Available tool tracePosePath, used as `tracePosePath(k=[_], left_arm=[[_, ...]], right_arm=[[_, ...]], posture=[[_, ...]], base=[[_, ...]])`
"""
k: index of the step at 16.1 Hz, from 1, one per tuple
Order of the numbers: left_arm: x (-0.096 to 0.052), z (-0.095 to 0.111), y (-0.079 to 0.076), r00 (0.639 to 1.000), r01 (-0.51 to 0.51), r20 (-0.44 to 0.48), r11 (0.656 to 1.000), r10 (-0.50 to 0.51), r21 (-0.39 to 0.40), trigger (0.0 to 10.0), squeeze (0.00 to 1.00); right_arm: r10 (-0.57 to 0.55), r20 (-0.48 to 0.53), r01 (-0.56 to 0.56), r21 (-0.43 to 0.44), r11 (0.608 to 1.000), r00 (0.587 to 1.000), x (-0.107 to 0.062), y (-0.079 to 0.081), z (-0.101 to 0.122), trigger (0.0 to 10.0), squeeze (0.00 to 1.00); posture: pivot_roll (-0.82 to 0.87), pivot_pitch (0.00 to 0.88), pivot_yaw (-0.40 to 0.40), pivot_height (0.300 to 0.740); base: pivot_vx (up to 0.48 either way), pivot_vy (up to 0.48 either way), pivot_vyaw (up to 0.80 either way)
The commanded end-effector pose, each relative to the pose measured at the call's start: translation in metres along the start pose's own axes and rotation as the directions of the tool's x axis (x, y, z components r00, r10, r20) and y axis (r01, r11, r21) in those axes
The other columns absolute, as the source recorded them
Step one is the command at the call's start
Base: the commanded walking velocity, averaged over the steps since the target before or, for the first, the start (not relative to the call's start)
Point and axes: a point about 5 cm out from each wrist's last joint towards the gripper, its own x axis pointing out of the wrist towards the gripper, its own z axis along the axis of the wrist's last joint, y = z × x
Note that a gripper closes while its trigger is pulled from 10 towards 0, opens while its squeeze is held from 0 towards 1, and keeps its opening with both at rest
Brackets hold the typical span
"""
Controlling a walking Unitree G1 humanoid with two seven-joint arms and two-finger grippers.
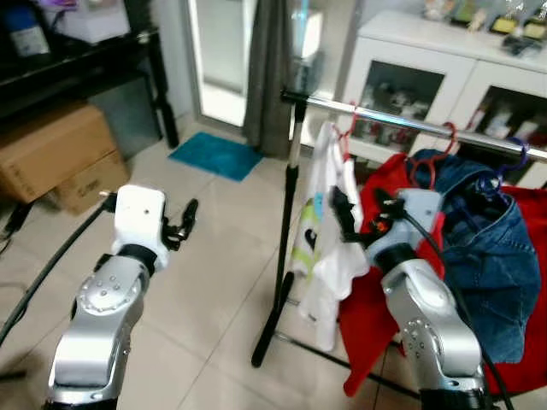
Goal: Hang hanger
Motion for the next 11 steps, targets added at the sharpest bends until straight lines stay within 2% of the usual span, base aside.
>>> tracePosePath(k=[1, 3, 6, 7, 11], left_arm=[[0.001, 0.001, -0.007, 1.0, 0.025, 0.003, 1.0, -0.025, -0.004, 10.0, 0.0], [0.001, 0.001, -0.006, 1.0, 0.025, 0.001, 1.0, -0.025, 0.006, 10.0, 0.0], [0.002, 0.0, -0.009, 0.999, 0.05, -0.006, 0.999, -0.05, 0.014, 10.0, 0.0], [0.002, 0.0, -0.01, 0.998, 0.057, -0.009, 0.998, -0.057, 0.016, 10.0, 0.0], [0.001, -0.001, -0.014, 0.998, 0.066, -0.013, 0.998, -0.066, 0.013, 10.0, 0.0]], right_arm=[[-0.039, 0.001, 0.039, -0.013, 0.999, 0.999, 0.001, -0.011, 0.004, 10.0, 0.0], [-0.016, -0.006, 0.016, 0.004, 1.0, 1.0, 0.006, -0.006, 0.006, 10.0, 0.0], [-0.005, 0.012, 0.005, -0.002, 1.0, 1.0, 0.007, -0.006, 0.014, 10.0, 0.0], [-0.002, 0.013, 0.003, -0.032, 0.999, 1.0, 0.008, -0.006, 0.017, 10.0, 0.0], [0.07, -0.022, -0.071, -0.027, 0.997, 0.997, 0.015, 0.003, 0.025, 10.0, 0.0]], posture=[[0.12, 0.0, -0.012, 0.74], [0.12, 0.0, -0.009, 0.74], [0.12, 0.0, -0.012, 0.74], [0.12, 0.0, -0.012, 0.74], [0.12, 0.0, -0.015, 0.74]], base=[[0.296, 0.0, 0.0], [0.3, 0.0, -0.28], [0.3, 0.0, -0.78], [0.3, 0.0, 0.0], [0.293, 0.0, 0.0]])
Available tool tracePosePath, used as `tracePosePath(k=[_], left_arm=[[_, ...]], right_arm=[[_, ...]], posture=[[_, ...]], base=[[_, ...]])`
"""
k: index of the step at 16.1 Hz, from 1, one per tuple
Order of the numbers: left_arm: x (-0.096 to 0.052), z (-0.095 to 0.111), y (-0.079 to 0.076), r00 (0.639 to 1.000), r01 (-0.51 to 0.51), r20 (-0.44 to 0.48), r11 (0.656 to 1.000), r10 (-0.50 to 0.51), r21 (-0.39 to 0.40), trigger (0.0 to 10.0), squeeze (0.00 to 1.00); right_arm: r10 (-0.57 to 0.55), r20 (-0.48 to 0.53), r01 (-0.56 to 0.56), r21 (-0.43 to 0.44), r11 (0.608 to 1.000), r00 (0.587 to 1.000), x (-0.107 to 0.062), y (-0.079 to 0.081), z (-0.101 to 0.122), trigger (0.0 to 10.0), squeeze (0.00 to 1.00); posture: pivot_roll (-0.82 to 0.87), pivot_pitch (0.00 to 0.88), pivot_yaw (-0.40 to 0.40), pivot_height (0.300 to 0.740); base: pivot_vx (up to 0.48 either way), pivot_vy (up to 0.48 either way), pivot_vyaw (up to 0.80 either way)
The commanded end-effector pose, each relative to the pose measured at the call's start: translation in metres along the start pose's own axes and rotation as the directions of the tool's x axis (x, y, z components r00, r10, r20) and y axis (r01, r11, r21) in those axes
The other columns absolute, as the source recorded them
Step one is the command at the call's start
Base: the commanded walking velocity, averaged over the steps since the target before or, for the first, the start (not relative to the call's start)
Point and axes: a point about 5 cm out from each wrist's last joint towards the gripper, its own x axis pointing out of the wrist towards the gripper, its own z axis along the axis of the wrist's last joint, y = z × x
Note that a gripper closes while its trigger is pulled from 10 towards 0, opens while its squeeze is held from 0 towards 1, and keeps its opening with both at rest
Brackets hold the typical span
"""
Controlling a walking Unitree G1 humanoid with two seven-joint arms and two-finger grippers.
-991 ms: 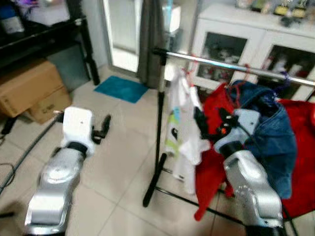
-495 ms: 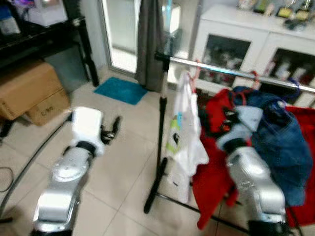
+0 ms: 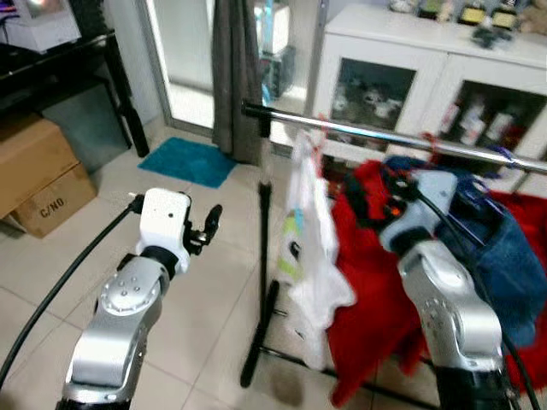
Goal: Hang hanger
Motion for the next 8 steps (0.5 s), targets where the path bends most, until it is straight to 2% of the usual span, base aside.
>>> tracePosePath(k=[1, 3, 5, 6, 7, 8], left_arm=[[-0.001, 0.001, 0.002, 1.0, -0.011, 0.0, 1.0, 0.011, 0.007, 10.0, 0.0], [-0.003, 0.001, 0.003, 1.0, -0.006, 0.0, 1.0, 0.006, 0.019, 10.0, 0.0], [-0.005, 0.003, 0.003, 0.999, 0.039, 0.01, 0.999, -0.039, 0.032, 10.0, 0.0], [-0.006, 0.004, 0.003, 0.998, 0.058, 0.013, 0.998, -0.059, 0.039, 10.0, 0.0], [-0.007, 0.006, 0.003, 0.994, 0.104, 0.017, 0.993, -0.105, 0.062, 10.0, 0.0], [-0.006, 0.007, 0.003, 0.991, 0.131, 0.021, 0.989, -0.133, 0.072, 10.0, 0.0]], right_arm=[[0.043, 0.001, -0.043, 0.0, 0.999, 0.999, 0.001, 0.006, 0.004, 10.0, 0.0], [0.082, -0.013, -0.082, -0.016, 0.997, 0.997, 0.004, 0.012, 0.008, 10.0, 0.0], [0.131, -0.04, -0.132, -0.015, 0.991, 0.991, 0.007, 0.018, 0.011, 10.0, 0.0], [0.151, -0.043, -0.152, -0.011, 0.988, 0.988, 0.008, 0.021, 0.014, 10.0, 0.17], [0.198, -0.058, -0.2, -0.021, 0.98, 0.978, 0.01, 0.027, 0.017, 10.0, 1.0], [0.221, -0.07, -0.223, -0.025, 0.974, 0.973, 0.012, 0.029, 0.017, 10.0, 1.0]], posture=[[0.12, 0.0, -0.018, 0.74], [0.12, 0.0, -0.021, 0.74], [0.12, 0.0, -0.026, 0.74], [0.12, 0.0, -0.026, 0.74], [0.12, 0.0, -0.033, 0.74], [0.12, 0.0, -0.033, 0.74]], base=[[0.289, 0.0, 0.0], [0.266, 0.0, 0.0], [0.0, 0.0, 0.0], [0.0, 0.0, 0.0], [0.0, 0.0, 0.0], [0.0, 0.0, 0.0]])
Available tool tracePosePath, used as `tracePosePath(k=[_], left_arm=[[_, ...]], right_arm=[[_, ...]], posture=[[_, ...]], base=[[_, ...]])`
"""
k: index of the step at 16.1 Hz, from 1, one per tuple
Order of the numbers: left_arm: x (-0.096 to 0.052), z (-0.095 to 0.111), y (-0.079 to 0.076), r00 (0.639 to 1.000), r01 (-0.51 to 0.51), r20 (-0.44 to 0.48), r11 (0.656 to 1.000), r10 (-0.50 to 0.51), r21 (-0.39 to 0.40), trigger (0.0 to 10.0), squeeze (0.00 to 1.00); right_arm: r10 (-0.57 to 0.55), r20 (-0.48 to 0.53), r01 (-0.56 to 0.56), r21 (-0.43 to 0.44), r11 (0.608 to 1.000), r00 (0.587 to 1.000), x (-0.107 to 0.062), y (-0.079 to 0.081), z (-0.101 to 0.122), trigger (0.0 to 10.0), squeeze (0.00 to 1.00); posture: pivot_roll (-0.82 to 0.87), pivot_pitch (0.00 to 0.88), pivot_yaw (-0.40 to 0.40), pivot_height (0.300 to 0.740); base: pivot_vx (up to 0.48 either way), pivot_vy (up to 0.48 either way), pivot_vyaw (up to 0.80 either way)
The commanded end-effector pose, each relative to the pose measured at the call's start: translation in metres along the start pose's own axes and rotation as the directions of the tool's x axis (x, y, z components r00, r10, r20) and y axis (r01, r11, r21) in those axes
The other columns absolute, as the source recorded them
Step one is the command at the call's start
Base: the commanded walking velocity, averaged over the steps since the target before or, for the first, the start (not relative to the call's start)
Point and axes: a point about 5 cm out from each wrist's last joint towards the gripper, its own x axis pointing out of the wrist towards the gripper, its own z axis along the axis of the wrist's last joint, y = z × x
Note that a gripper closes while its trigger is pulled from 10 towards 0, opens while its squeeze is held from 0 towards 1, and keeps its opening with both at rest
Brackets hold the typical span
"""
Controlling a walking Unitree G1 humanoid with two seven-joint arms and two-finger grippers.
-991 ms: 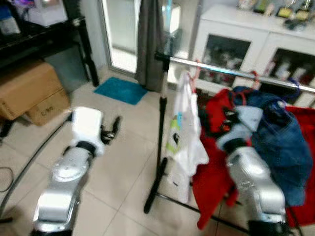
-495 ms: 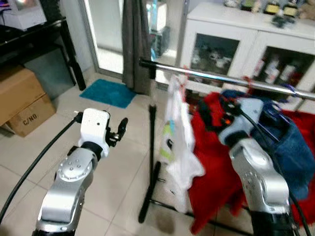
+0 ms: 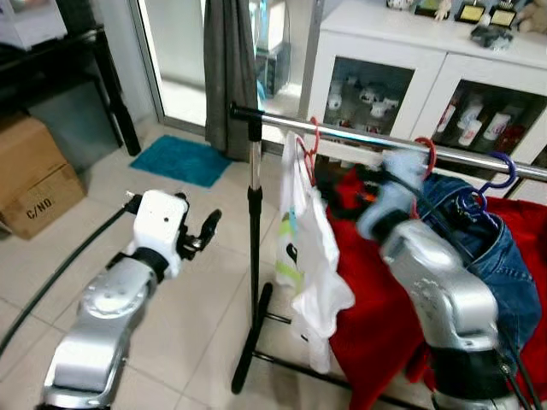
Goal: Hang hanger
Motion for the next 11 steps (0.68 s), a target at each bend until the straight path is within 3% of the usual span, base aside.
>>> tracePosePath(k=[1, 4, 5, 6, 9, 11], left_arm=[[0.001, 0.004, 0.0, 0.998, 0.06, 0.015, 0.998, -0.06, 0.006, 10.0, 0.0], [-0.006, 0.01, 0.003, 0.974, 0.226, -0.008, 0.972, -0.226, 0.067, 10.0, 0.0], [-0.007, 0.01, 0.004, 0.971, 0.24, -0.015, 0.968, -0.239, 0.069, 10.0, 0.0], [-0.012, 0.011, 0.005, 0.952, 0.306, -0.033, 0.95, -0.305, 0.069, 10.0, 0.0], [-0.017, 0.011, 0.002, 0.915, 0.402, -0.063, 0.912, -0.398, 0.08, 10.0, 0.0], [-0.017, 0.011, 0.001, 0.909, 0.417, -0.066, 0.906, -0.412, 0.076, 10.0, 0.0]], right_arm=[[0.026, -0.019, -0.026, 0.0, 1.0, 0.999, 0.005, 0.003, 0.003, 10.0, 1.0], [-0.042, -0.144, 0.035, -0.054, 0.998, 0.989, 0.025, -0.004, 0.0, 10.0, 1.0], [-0.058, -0.156, 0.049, -0.061, 0.997, 0.986, 0.028, -0.005, 0.0, 10.0, 0.99], [-0.095, -0.189, 0.078, -0.094, 0.993, 0.977, 0.037, -0.008, 0.0, 10.0, 0.0], [-0.144, -0.211, 0.126, -0.094, 0.988, 0.967, 0.051, -0.014, 0.0, 10.0, 0.0], [-0.184, -0.217, 0.167, -0.098, 0.981, 0.959, 0.057, -0.02, 0.004, 10.0, 0.0]], posture=[[0.13, 0.0, -0.038, 0.74], [0.14, 0.0, -0.04, 0.74], [0.14, 0.0, -0.038, 0.74], [0.14, 0.0, -0.034, 0.74], [0.14, 0.0, -0.029, 0.74], [0.14, 0.0, -0.033, 0.74]], base=[[0.0, 0.0, 0.0], [0.0, 0.0, 0.0], [0.0, 0.0, 0.0], [0.0, 0.0, 0.0], [0.0, 0.0, 0.0], [0.0, 0.0, 0.0]])
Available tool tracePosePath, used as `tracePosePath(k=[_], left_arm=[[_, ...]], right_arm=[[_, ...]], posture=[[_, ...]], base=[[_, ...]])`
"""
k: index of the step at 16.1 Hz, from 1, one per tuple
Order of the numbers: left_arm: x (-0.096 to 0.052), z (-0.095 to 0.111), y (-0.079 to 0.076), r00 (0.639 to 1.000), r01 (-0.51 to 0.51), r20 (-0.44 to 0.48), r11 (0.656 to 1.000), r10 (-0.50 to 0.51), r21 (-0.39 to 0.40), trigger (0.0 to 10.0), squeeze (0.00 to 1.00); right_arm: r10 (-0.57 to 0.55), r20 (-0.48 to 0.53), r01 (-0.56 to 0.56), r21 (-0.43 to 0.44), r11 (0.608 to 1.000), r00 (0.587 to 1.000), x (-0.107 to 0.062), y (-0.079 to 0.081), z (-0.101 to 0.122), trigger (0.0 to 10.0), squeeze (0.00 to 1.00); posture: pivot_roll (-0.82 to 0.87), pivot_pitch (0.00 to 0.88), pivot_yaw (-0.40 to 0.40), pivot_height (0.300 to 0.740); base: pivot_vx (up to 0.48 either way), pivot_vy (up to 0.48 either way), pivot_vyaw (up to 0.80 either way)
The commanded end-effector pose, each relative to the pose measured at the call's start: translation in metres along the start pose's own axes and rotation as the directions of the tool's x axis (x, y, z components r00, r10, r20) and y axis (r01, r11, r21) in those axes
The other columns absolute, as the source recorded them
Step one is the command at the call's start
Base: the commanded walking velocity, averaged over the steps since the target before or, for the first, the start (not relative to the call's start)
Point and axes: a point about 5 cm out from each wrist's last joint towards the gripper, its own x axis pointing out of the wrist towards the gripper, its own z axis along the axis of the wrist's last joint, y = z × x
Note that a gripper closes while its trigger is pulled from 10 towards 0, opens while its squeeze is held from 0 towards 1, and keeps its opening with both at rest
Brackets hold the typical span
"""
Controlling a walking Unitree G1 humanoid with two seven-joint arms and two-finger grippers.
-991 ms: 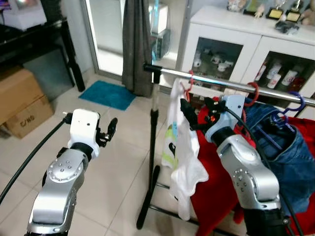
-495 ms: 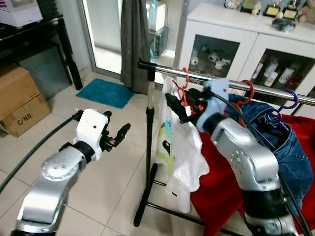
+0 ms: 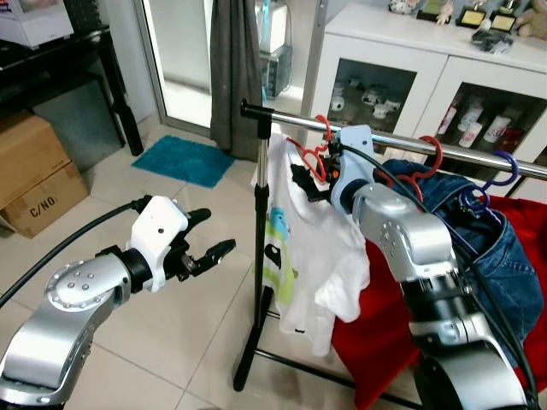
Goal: Hang hanger
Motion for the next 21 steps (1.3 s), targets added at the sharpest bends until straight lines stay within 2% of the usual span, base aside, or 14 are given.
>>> tracePosePath(k=[1, 3, 5, 7, 8, 10, 11, 14, 18, 19, 21], left_arm=[[0.0, 0.002, -0.005, 1.0, 0.03, -0.006, 0.999, -0.03, 0.01, 10.0, 0.0], [0.0, 0.002, -0.006, 0.999, 0.04, -0.006, 0.999, -0.04, 0.008, 10.0, 0.0], [-0.001, 0.003, -0.006, 0.998, 0.061, -0.005, 0.998, -0.061, 0.006, 10.0, 0.0], [-0.002, 0.003, -0.006, 0.998, 0.068, -0.007, 0.998, -0.068, 0.006, 10.0, 0.0], [-0.002, 0.003, -0.006, 0.997, 0.073, -0.009, 0.997, -0.073, 0.006, 10.0, 0.0], [-0.002, 0.001, -0.006, 0.997, 0.08, -0.019, 0.997, -0.08, 0.008, 10.0, 0.0], [-0.002, 0.0, -0.007, 0.996, 0.083, -0.026, 0.996, -0.083, 0.011, 10.0, 0.0], [-0.005, -0.001, -0.009, 0.996, 0.09, -0.03, 0.996, -0.09, 0.008, 10.0, 0.0], [-0.005, -0.001, -0.009, 0.995, 0.093, -0.027, 0.996, -0.093, 0.007, 10.0, 0.0], [-0.005, -0.001, -0.009, 0.995, 0.094, -0.027, 0.996, -0.094, 0.008, 10.0, 0.0], [-0.004, 0.0, -0.009, 0.995, 0.094, -0.025, 0.996, -0.094, 0.009, 10.0, 0.0]], right_arm=[[-0.017, 0.023, 0.016, 0.007, 1.0, 1.0, 0.001, -0.005, 0.007, 10.0, 0.0], [-0.016, 0.017, 0.016, -0.015, 1.0, 1.0, 0.003, -0.005, 0.008, 10.0, 0.0], [0.009, 0.011, -0.009, 0.028, 1.0, 1.0, 0.009, -0.005, 0.008, 10.0, 0.0], [0.012, 0.015, -0.013, 0.029, 0.999, 1.0, 0.011, -0.005, 0.009, 10.0, 0.0], [0.012, 0.024, -0.012, 0.021, 1.0, 1.0, 0.014, -0.007, 0.012, 5.6, 0.0], [0.01, 0.006, -0.01, -0.001, 1.0, 1.0, 0.02, -0.009, 0.013, 0.5, 0.0], [0.004, -0.014, -0.004, -0.004, 1.0, 1.0, 0.023, -0.011, 0.01, 0.0, 0.0], [-0.007, -0.067, 0.007, -0.001, 1.0, 0.998, 0.026, -0.016, 0.002, 0.0, 0.0], [-0.037, -0.083, 0.037, 0.0, 0.999, 0.996, 0.028, -0.023, -0.002, 0.0, 0.0], [-0.038, -0.088, 0.042, 0.036, 0.998, 0.995, 0.028, -0.024, -0.003, 0.0, 0.0], [-0.027, -0.078, 0.031, 0.05, 0.998, 0.997, 0.029, -0.023, -0.002, 0.0, 0.0]], posture=[[0.15, 0.0, -0.034, 0.74], [0.15, 0.0, -0.037, 0.74], [0.15, 0.0, -0.037, 0.74], [0.15, 0.0, -0.037, 0.74], [0.15, 0.0, -0.037, 0.74], [0.15, 0.0, -0.043, 0.74], [0.15, 0.0, -0.05, 0.74], [0.16, 0.0, -0.058, 0.74], [0.16, 0.0, -0.061, 0.74], [0.16, 0.0, -0.06, 0.74], [0.16, 0.0, -0.059, 0.74]], base=[[0.0, 0.0, 0.0], [0.0, 0.0, 0.0], [0.0, 0.0, 0.0], [0.0, 0.0, 0.0], [0.0, 0.0, 0.0], [0.0, 0.0, 0.0], [0.0, 0.0, 0.0], [0.0, 0.0, 0.0], [0.0, 0.0, 0.0], [0.0, 0.0, 0.0], [0.0, 0.0, 0.0]])
